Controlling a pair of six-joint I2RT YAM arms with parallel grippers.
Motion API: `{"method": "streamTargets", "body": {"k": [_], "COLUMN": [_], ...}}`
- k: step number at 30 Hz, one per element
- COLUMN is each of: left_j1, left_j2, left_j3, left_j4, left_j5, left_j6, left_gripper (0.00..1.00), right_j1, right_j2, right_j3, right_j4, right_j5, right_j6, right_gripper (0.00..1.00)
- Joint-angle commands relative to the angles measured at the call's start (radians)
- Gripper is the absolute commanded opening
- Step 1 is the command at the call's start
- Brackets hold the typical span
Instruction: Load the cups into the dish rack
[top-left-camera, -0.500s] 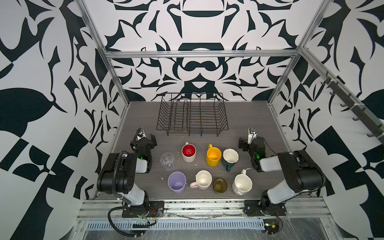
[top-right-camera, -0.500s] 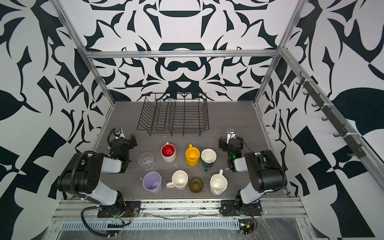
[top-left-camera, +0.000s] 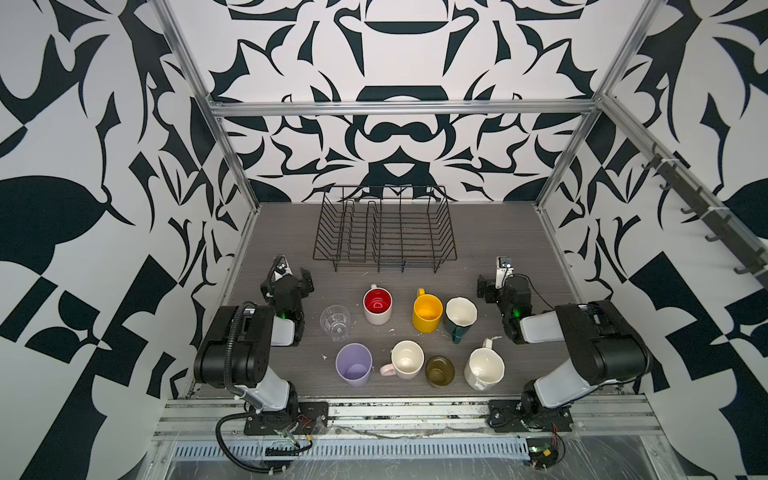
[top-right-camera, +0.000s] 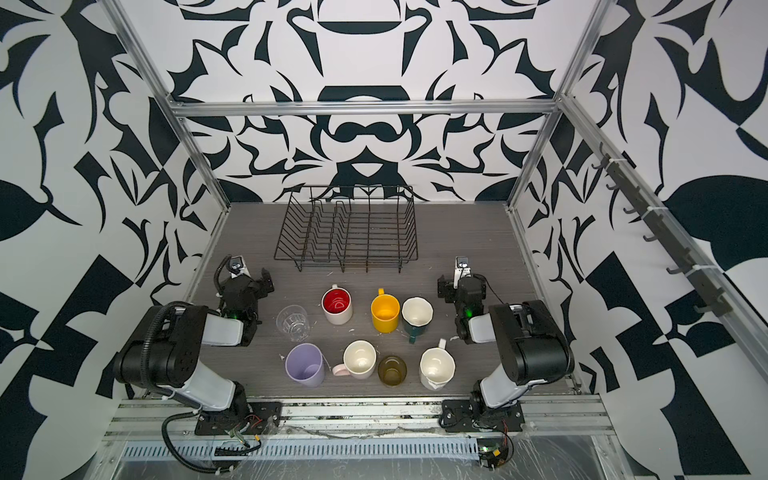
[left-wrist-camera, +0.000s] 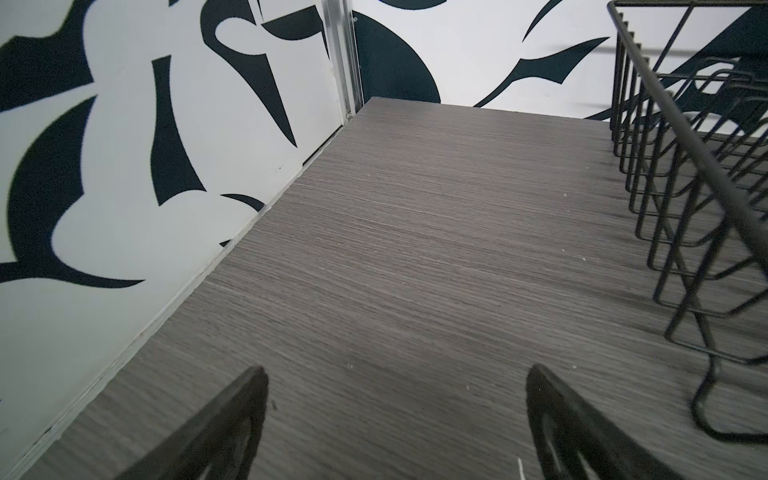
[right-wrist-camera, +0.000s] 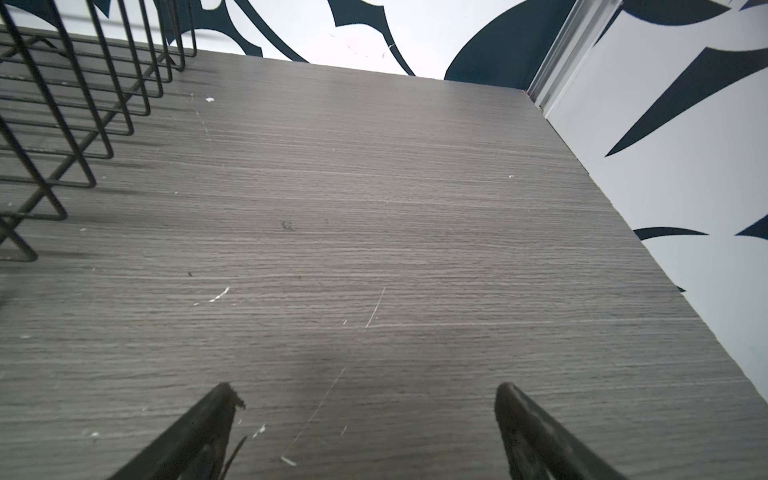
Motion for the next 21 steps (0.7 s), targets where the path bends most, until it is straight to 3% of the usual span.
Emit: {"method": "streamTargets", "body": {"k": [1,17,21], "left_j1": [0.003,0.004,0.003], "left_j2": [0.001,-0.002,-0.028], "left_j3": [0.013,0.005,-0.025], "left_j4": [0.027,0.045,0.070], "left_j5": [0.004,0.005,-0.003], "left_j6": [0.000,0.003,-0.005], "left_gripper": [0.99,0.99,0.99], "right_j1": [-0.001,0.000,0.000], "right_j2": [-0.019,-0.024,-0.061], "right_j3": [0.021,0.005,-0.011], "right_j4": [0.015,0.039,0.044], "right_j5": [-0.002,0.009,0.072], "right_j6": [0.008,0.017,0.031], "right_gripper": [1.00,1.00,1.00]}}
